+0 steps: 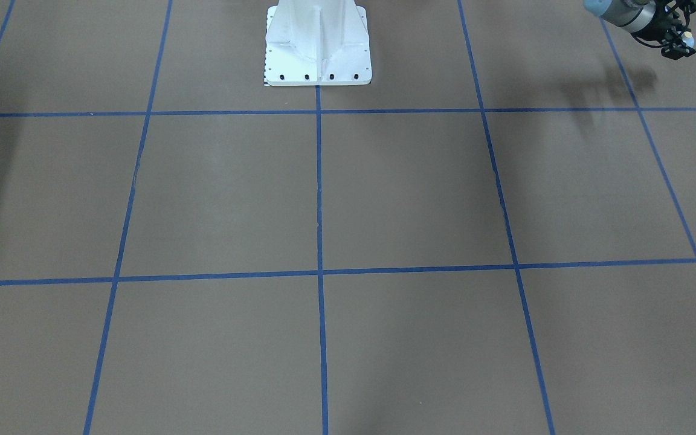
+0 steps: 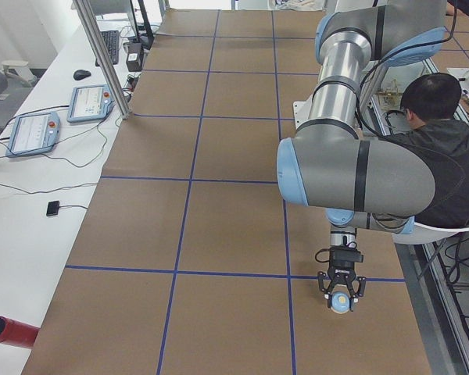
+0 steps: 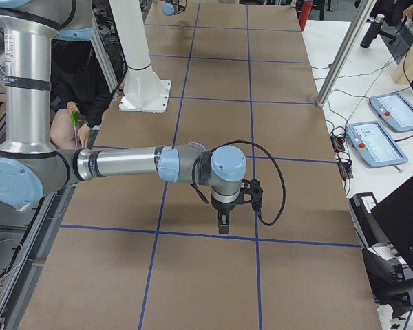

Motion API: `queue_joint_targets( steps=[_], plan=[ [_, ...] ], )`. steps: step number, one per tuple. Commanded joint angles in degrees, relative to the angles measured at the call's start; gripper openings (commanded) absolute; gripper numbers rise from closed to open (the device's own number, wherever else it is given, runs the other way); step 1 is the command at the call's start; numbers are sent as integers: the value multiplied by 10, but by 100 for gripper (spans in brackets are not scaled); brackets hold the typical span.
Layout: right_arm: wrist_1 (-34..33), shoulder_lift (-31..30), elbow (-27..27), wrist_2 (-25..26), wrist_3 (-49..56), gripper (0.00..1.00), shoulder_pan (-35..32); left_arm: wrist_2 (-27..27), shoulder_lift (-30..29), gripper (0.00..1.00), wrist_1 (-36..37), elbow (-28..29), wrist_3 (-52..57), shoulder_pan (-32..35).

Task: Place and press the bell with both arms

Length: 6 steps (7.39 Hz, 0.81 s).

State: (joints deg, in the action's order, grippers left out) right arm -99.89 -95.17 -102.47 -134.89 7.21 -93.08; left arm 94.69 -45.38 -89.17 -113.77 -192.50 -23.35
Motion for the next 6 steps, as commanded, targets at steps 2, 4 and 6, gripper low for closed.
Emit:
queue_joint_targets(
  steps=[2, 4, 6],
  plan=[
    [-1, 1, 1, 1, 0, 100, 0, 1, 41, 0, 7, -132, 34, 2],
    [-1, 1, 0, 0, -1, 100, 0, 21, 28, 0, 85, -211, 58, 4],
    [-1, 1, 0, 0, -1, 100, 0, 32, -27, 0, 119, -238, 103, 5]
  ],
)
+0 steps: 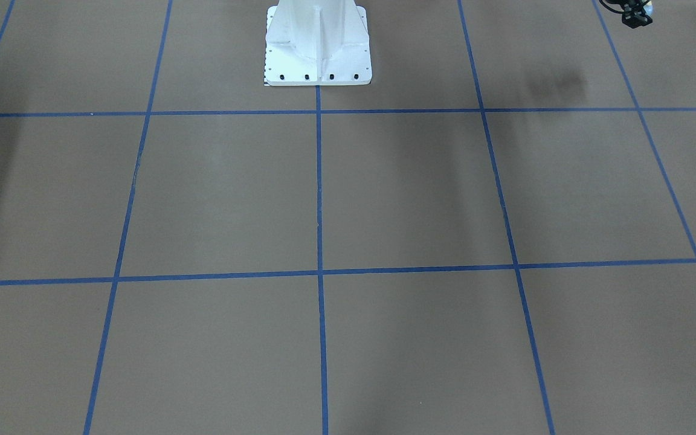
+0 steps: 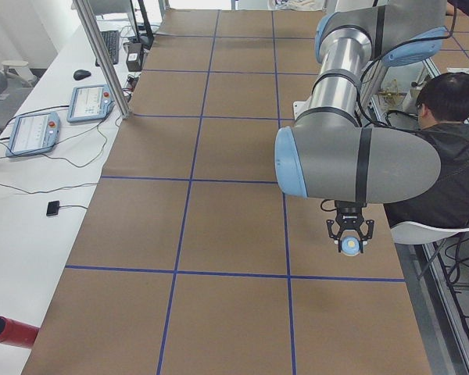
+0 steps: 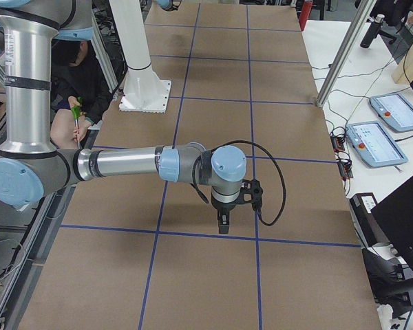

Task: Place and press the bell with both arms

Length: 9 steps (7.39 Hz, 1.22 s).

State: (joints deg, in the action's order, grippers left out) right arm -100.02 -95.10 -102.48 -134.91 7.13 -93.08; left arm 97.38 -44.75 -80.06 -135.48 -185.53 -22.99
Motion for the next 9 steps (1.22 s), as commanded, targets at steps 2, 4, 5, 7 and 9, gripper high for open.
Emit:
queue_joint_targets(
  steps=[2, 4, 5, 7, 9],
  plan=[
    [0, 0, 3, 0, -5, 100, 0, -3, -99, 0, 80, -51, 95, 38],
    [1, 0, 2, -2, -15, 100, 1, -33, -200, 0, 149, -60, 156, 80],
    [1, 0, 2, -1, -15, 100, 2, -47, -299, 0, 220, -57, 204, 126],
    [2, 0, 4, -1, -15, 100, 2, -57, -458, 0, 304, -14, 299, 214],
    [1, -1, 10, -1, -15, 100, 2, -102, -517, 0, 305, 6, 432, 278]
  ],
)
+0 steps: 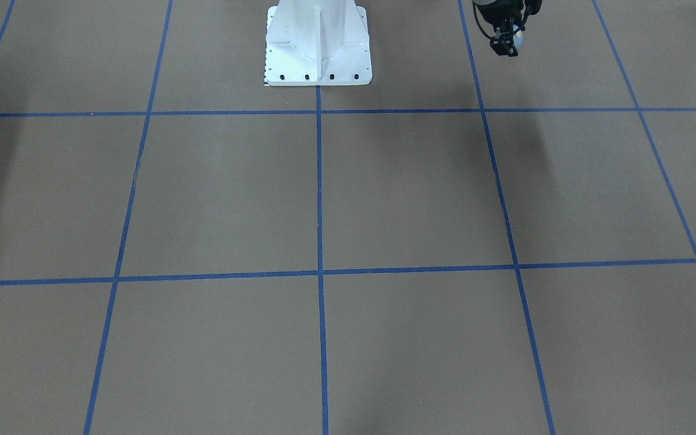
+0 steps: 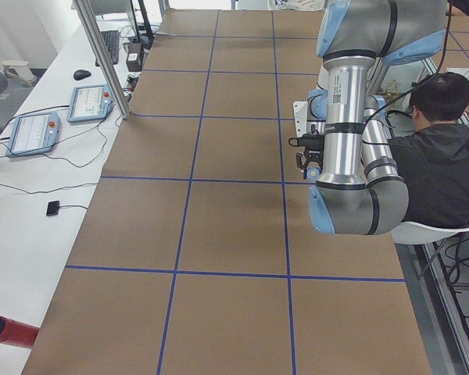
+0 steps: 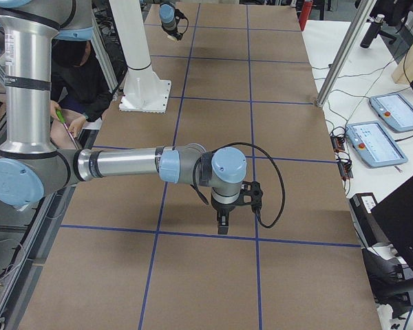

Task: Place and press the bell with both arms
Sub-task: 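Carry the bell with the left gripper forward to the table center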

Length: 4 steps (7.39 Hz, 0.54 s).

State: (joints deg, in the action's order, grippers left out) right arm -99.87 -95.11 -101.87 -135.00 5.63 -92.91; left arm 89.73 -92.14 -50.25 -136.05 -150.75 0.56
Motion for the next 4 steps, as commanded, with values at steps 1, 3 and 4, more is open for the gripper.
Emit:
queue_joint_targets(
  steps=[1, 3, 4],
  plan=[
    [0, -1, 7, 0, 1, 100, 0, -35, -58, 0, 7, 13, 172, 64],
    [1, 0, 2, -2, 1, 100, 0, -148, -111, 0, 4, 26, 323, 99],
    [3, 0, 0, -3, 2, 100, 0, -180, -154, 0, 2, 39, 413, 125]
  ],
)
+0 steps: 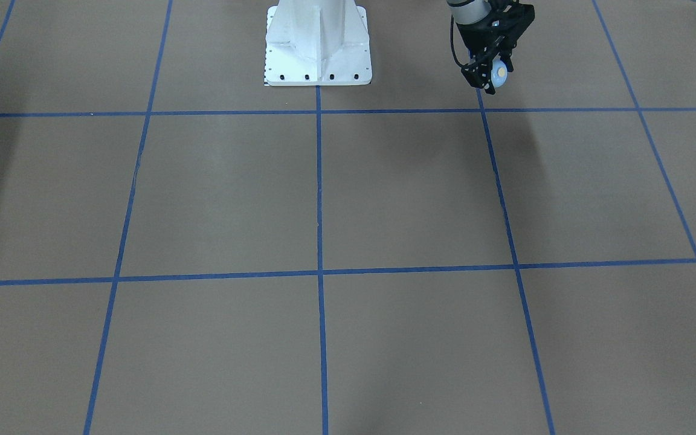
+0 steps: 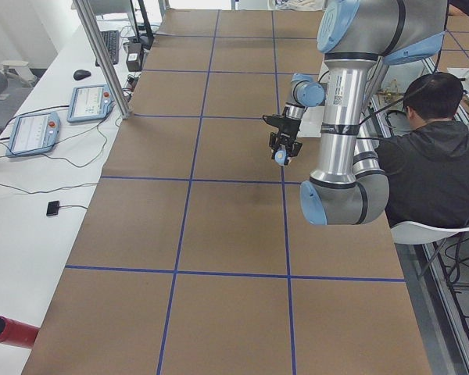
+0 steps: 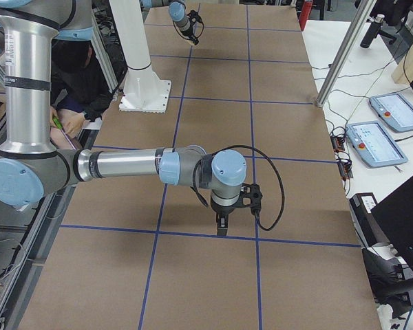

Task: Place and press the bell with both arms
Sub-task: 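Carry the bell with the left gripper forward to the table center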

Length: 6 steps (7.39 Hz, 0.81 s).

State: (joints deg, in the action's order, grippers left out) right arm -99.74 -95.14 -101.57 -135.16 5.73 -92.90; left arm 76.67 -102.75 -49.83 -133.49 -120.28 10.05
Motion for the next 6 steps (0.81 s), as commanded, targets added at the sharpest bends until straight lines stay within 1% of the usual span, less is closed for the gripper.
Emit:
queue_joint_targets(
  steps=[1, 2, 3, 4, 5, 6],
  plan=[
    [1, 3, -6, -3, 1, 100, 10, -90, -94, 0, -9, 33, 197, 51],
    [1, 12, -2, -1, 1, 100, 17, -126, -130, 0, -53, 58, 275, 66],
    [1, 15, 1, 0, 1, 100, 21, -167, -136, 0, -142, 87, 329, 71],
    [2, 14, 0, -3, 0, 100, 21, -201, -136, 0, -297, 140, 400, 72],
    [3, 15, 1, -2, 0, 100, 21, -209, -137, 0, -436, 194, 473, 74],
    [3, 14, -2, -3, 2, 100, 21, -209, -139, 0, -531, 244, 498, 82]
  ],
)
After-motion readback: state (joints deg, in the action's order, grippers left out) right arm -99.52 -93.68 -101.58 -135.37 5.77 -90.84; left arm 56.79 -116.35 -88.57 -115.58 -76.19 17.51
